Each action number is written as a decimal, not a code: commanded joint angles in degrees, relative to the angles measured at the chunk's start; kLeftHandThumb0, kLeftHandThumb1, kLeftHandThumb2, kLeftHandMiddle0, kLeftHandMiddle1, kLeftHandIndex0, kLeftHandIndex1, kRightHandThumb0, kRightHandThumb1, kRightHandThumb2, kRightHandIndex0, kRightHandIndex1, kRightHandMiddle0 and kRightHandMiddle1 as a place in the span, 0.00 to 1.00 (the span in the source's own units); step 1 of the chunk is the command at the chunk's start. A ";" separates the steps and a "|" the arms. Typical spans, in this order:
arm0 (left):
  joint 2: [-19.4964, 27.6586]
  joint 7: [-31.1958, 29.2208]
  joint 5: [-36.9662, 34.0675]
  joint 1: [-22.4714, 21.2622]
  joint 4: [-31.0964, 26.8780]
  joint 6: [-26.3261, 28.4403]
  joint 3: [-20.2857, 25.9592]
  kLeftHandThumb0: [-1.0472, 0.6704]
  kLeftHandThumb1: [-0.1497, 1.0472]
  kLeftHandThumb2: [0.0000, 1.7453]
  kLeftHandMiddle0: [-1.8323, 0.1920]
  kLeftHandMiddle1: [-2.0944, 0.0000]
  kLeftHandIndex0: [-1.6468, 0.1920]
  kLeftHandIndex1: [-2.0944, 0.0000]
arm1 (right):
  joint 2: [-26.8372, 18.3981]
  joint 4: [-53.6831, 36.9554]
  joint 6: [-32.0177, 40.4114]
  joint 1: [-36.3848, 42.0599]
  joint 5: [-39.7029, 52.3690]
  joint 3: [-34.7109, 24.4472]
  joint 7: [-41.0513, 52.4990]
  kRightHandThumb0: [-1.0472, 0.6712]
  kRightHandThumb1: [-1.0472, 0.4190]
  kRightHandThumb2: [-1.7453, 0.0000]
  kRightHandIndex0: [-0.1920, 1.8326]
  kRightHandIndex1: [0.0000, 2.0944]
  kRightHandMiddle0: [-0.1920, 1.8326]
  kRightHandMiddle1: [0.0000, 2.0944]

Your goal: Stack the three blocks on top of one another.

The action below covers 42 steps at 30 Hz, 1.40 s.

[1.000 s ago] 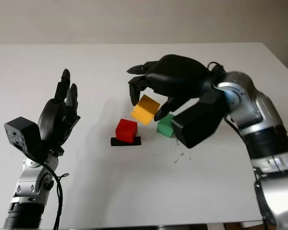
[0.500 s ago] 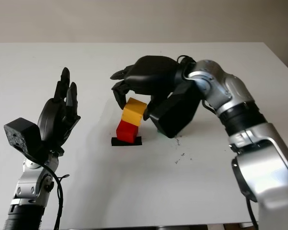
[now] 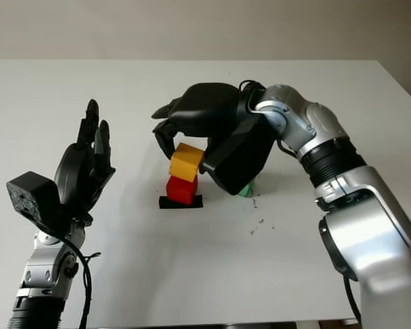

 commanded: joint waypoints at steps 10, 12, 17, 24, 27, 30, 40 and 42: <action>-0.58 0.16 -0.17 0.97 -0.94 -0.15 -0.14 0.15 1.00 0.41 1.00 1.00 1.00 1.00 | 1.30 -0.55 0.24 -1.54 -0.08 1.03 1.30 0.33 0.08 0.97 0.22 0.03 0.33 0.57; -0.61 0.30 -0.03 1.02 -0.97 -0.12 -0.16 0.15 1.00 0.41 1.00 1.00 1.00 1.00 | 1.41 -0.55 0.41 -1.37 0.19 0.92 1.48 0.33 0.08 0.97 0.22 0.03 0.33 0.57; -0.81 0.69 0.18 1.12 -1.27 0.25 -0.29 0.14 1.00 0.41 1.00 1.00 1.00 1.00 | 1.61 -1.01 0.46 -1.48 0.72 0.97 2.84 0.33 0.08 0.97 0.21 0.02 0.34 0.57; -1.22 0.27 -0.57 1.00 -0.89 -0.35 -0.10 0.15 1.00 0.41 1.00 1.00 1.00 1.00 | 2.33 -0.52 -0.22 -1.22 0.62 0.97 1.76 0.33 0.09 0.97 0.22 0.03 0.32 0.62; -1.30 -0.03 -0.89 1.08 -0.87 -0.87 -0.03 0.15 1.00 0.41 1.00 1.00 1.00 1.00 | 2.54 -0.27 -0.34 -1.14 0.51 1.07 1.53 0.33 0.09 0.97 0.23 0.03 0.32 0.64; -1.44 -0.02 -1.21 1.18 -1.11 -0.65 0.06 0.15 1.00 0.40 1.00 1.00 1.00 1.00 | 2.51 -0.03 -0.86 -1.30 0.11 1.40 1.42 0.33 0.09 0.97 0.23 0.03 0.31 0.65; -1.62 -0.14 -1.42 1.04 -0.24 -1.64 0.05 0.14 1.00 0.39 1.00 1.00 1.00 1.00 | 2.38 0.66 -1.71 -1.44 -0.47 1.95 0.91 0.32 0.09 0.97 0.23 0.03 0.31 0.66; -1.65 -0.08 -1.47 1.06 -0.31 -1.54 0.06 0.14 1.00 0.39 1.00 1.00 1.00 1.00 | 2.28 0.47 -1.64 -1.12 -0.30 1.89 1.08 0.33 0.09 0.97 0.23 0.03 0.30 0.67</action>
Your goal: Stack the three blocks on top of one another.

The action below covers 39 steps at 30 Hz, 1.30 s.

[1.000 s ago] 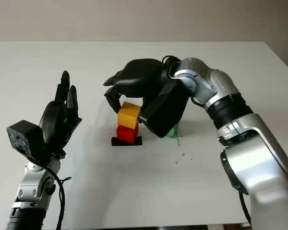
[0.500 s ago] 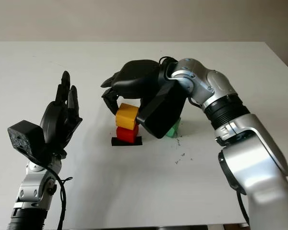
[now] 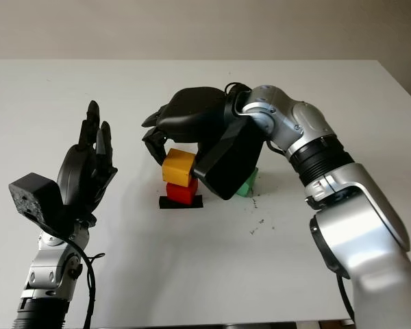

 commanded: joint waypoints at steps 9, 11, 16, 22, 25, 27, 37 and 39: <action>-0.28 0.14 0.47 1.25 -0.35 -0.50 -0.28 0.15 1.00 0.39 1.00 1.00 1.00 1.00 | -0.76 -1.27 0.50 -0.36 0.16 0.57 2.48 0.33 0.08 0.97 0.21 0.02 0.26 0.69; -0.33 0.14 0.47 1.31 -0.45 -0.47 -0.33 0.15 1.00 0.40 1.00 1.00 1.00 1.00 | -0.77 -1.34 0.12 -0.35 0.36 0.42 2.68 0.33 0.09 0.97 0.22 0.02 0.28 0.69; -0.47 0.24 0.38 1.38 -0.60 -0.23 -0.39 0.16 1.00 0.40 1.00 1.00 1.00 1.00 | -0.72 -1.50 0.12 -0.23 0.57 0.29 2.90 0.33 0.10 0.97 0.22 0.03 0.29 0.69; -0.47 0.29 0.46 1.43 -0.52 -0.38 -0.39 0.16 1.00 0.40 1.00 1.00 1.00 1.00 | -0.80 -1.47 0.10 -0.33 0.51 0.47 3.58 0.32 0.10 0.97 0.22 0.02 0.29 0.72; -0.34 0.16 0.58 1.55 -0.48 -0.51 -0.47 0.16 1.00 0.40 1.00 1.00 1.00 1.00 | -0.81 -1.74 0.29 -0.23 0.63 0.34 3.91 0.32 0.10 0.97 0.22 0.02 0.29 0.72; -0.43 0.26 0.56 1.54 -0.49 -0.45 -0.46 0.16 1.00 0.41 1.00 1.00 1.00 1.00 | -0.76 -1.93 0.63 -0.15 0.86 0.28 4.46 0.33 0.10 0.97 0.21 0.02 0.28 0.71; -0.64 0.65 0.65 1.74 -0.96 -0.06 -0.58 0.16 1.00 0.40 1.00 1.00 1.00 1.00 | -1.77 -3.77 0.55 0.48 -0.12 1.04 5.22 0.26 0.10 0.97 0.08 0.02 0.15 0.30; -0.77 0.80 0.58 1.79 -1.16 0.31 -0.58 0.17 1.00 0.40 1.00 1.00 1.00 1.00 | -1.98 -4.14 0.20 0.68 -0.84 1.10 4.67 0.24 0.10 0.97 0.04 0.02 0.13 0.17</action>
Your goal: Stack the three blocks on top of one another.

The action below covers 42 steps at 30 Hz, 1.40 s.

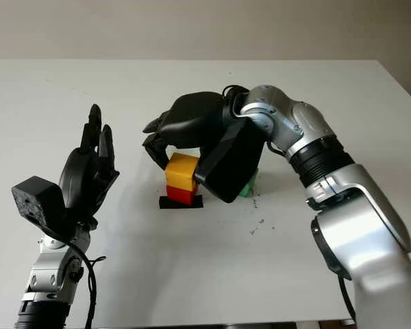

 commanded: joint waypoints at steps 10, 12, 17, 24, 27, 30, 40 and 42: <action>-0.69 0.35 0.11 0.49 -0.40 -0.40 -0.13 0.16 1.00 0.40 1.00 1.00 1.00 1.00 | -1.30 -1.01 -1.00 0.19 -1.90 0.72 -1.54 0.20 0.10 0.97 0.00 0.00 0.05 0.05; -0.73 0.18 -0.13 0.39 -0.16 -0.50 -0.05 0.16 1.00 0.39 1.00 1.00 1.00 1.00 | -1.59 -1.04 -1.08 -0.03 -2.72 0.96 -1.75 0.20 0.09 0.97 0.00 0.00 0.04 0.04; -0.88 0.20 -0.04 0.35 0.09 -0.77 -0.02 0.17 1.00 0.39 1.00 1.00 1.00 1.00 | -3.11 -2.17 -0.79 -0.28 -2.87 0.80 -0.99 0.18 0.10 0.97 0.00 0.00 0.03 0.03; -0.73 -0.13 -0.17 0.81 -0.52 -0.88 0.07 0.16 1.00 0.39 1.00 1.00 1.00 1.00 | -9.71 -8.09 1.96 0.42 2.80 -3.85 3.98 0.19 0.09 0.97 0.00 0.00 0.04 0.04; -0.48 -0.58 -0.73 0.65 -0.23 -1.03 0.41 0.16 1.00 0.39 1.00 1.00 1.00 1.00 | -13.38 -13.30 7.10 2.79 7.09 -8.84 5.67 0.18 0.10 0.97 0.00 0.00 0.07 0.05; -0.08 -0.79 -0.84 0.45 -0.09 -0.72 0.65 0.15 1.00 0.39 1.00 1.00 1.00 1.00 | -17.44 -18.55 11.92 5.41 9.46 -13.63 6.22 0.18 0.11 0.97 0.00 0.00 0.11 0.06; 0.65 -1.39 -0.82 -0.49 0.34 -0.47 1.11 0.15 1.00 0.39 1.00 1.00 1.00 1.00 | -24.14 -26.90 20.82 14.15 13.29 -21.53 6.84 0.16 0.09 0.97 0.00 0.01 0.14 0.06; 0.78 -1.59 -1.05 -0.53 0.11 -0.21 1.27 0.15 1.00 0.39 1.00 1.00 1.00 1.00 | -24.86 -27.77 21.13 15.53 13.34 -22.05 6.67 0.16 0.09 0.97 0.01 0.01 0.15 0.06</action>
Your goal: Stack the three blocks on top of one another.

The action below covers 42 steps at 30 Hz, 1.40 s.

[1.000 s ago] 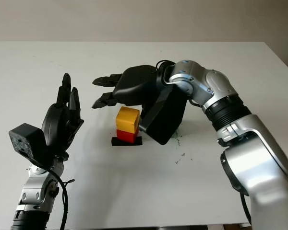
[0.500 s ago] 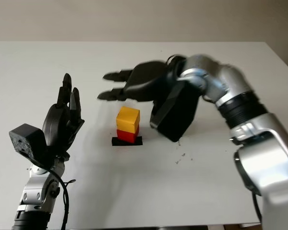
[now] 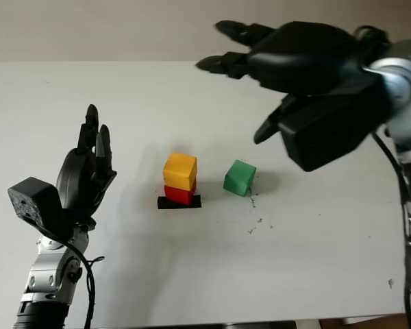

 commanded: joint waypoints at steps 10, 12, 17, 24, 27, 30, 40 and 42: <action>1.79 -0.90 0.10 -0.46 -1.40 0.92 0.54 0.15 1.00 0.40 1.00 1.00 1.00 1.00 | -2.20 -5.09 3.19 10.39 -1.52 -2.38 -3.07 0.24 0.13 0.97 0.03 0.03 0.20 0.07; 1.88 -0.66 0.28 -0.50 -1.50 0.96 0.52 0.15 1.00 0.40 1.00 1.00 1.00 1.00 | -1.80 -3.76 1.37 10.84 -3.73 -1.32 -5.38 0.25 0.13 0.97 0.03 0.03 0.21 0.07; 2.01 -0.36 0.69 -0.74 -1.14 0.53 0.59 0.15 1.00 0.40 1.00 1.00 1.00 1.00 | -0.63 2.27 -4.18 10.06 -6.36 1.78 -9.07 0.28 0.14 0.97 0.05 0.03 0.25 0.07; 2.20 -0.55 0.38 -0.56 -1.10 0.55 0.85 0.15 1.00 0.40 1.00 1.00 1.00 1.00 | 0.23 9.57 -12.04 8.53 -12.86 5.50 -17.88 0.29 0.15 0.97 0.07 0.04 0.29 0.07; 2.18 -0.84 0.33 -0.35 -1.10 0.35 0.80 0.15 1.00 0.39 1.00 1.00 1.00 1.00 | 0.60 12.20 -14.21 8.18 -14.23 6.51 -20.34 0.29 0.15 0.97 0.08 0.04 0.30 0.07; 2.11 -0.86 0.55 -0.23 -1.09 0.26 0.60 0.14 1.00 0.39 1.00 1.00 1.00 1.00 | 1.00 14.46 -16.28 7.73 -14.83 7.41 -22.08 0.29 0.15 0.97 0.08 0.04 0.30 0.07; 1.72 -1.45 -0.07 -0.35 -0.22 -0.17 0.51 0.16 1.00 0.41 1.00 1.00 1.00 1.00 | 1.96 17.64 -18.20 6.90 -15.45 9.70 -22.17 0.29 0.14 0.97 0.06 0.02 0.29 0.05; 1.58 -1.48 -0.32 -0.42 -0.04 -0.03 0.61 0.16 1.00 0.41 1.00 1.00 1.00 1.00 | 2.33 18.49 -18.55 6.55 -15.39 10.03 -22.41 0.29 0.14 0.97 0.06 0.02 0.28 0.05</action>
